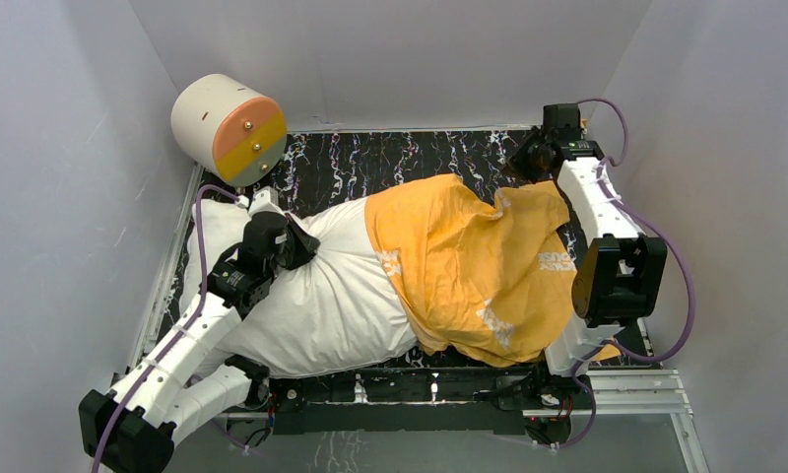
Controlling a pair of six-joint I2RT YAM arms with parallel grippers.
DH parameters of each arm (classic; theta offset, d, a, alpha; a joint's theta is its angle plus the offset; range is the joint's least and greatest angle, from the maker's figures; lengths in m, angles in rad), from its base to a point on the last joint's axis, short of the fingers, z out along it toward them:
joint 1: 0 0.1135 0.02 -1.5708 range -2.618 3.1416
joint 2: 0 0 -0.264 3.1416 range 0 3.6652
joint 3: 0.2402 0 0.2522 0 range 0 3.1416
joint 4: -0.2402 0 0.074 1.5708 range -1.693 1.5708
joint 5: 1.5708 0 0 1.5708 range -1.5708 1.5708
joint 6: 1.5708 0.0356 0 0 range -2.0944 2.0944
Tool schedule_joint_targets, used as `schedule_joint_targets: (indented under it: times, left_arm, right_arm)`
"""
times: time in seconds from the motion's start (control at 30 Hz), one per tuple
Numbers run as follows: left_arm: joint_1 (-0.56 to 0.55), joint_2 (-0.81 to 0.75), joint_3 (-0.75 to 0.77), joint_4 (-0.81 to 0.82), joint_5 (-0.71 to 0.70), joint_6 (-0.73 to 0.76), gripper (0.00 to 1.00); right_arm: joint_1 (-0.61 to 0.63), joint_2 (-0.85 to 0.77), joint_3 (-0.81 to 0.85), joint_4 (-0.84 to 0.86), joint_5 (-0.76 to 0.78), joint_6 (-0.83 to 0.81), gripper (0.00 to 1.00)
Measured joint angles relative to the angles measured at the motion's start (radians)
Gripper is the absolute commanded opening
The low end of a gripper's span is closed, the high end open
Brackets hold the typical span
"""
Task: Remove the pillowcase from the pillow
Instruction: Remove the pillow from the pillowcase.
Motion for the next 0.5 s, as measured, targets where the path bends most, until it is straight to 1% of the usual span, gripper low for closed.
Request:
schedule_joint_targets:
  times: [0.1, 0.13, 0.17, 0.2, 0.23, 0.3, 0.5]
  left_arm:
    - [0.000, 0.000, -0.001, 0.000, -0.002, -0.006, 0.00]
    - [0.000, 0.000, -0.001, 0.000, -0.002, -0.006, 0.00]
    - [0.000, 0.000, -0.001, 0.000, -0.002, -0.007, 0.00]
    - [0.000, -0.001, -0.001, 0.001, -0.002, -0.006, 0.00]
    - [0.000, -0.002, -0.002, 0.001, -0.002, -0.006, 0.00]
    - [0.000, -0.005, -0.004, 0.004, -0.002, -0.006, 0.00]
    - [0.000, -0.010, -0.007, 0.006, -0.002, -0.006, 0.00]
  right_arm:
    - [-0.011, -0.010, 0.007, -0.005, -0.016, -0.007, 0.63]
    - [-0.012, -0.011, 0.006, -0.006, -0.029, 0.004, 0.77]
    - [-0.013, -0.014, -0.003, 0.003, -0.055, 0.007, 0.83]
    - [-0.013, -0.020, -0.023, 0.019, -0.088, 0.015, 0.87]
    - [-0.010, -0.027, -0.051, 0.037, -0.118, 0.024, 0.89]
    - [0.004, -0.035, -0.106, 0.057, -0.163, 0.042, 0.90]
    - [0.070, -0.021, -0.190, 0.081, -0.217, 0.115, 0.90]
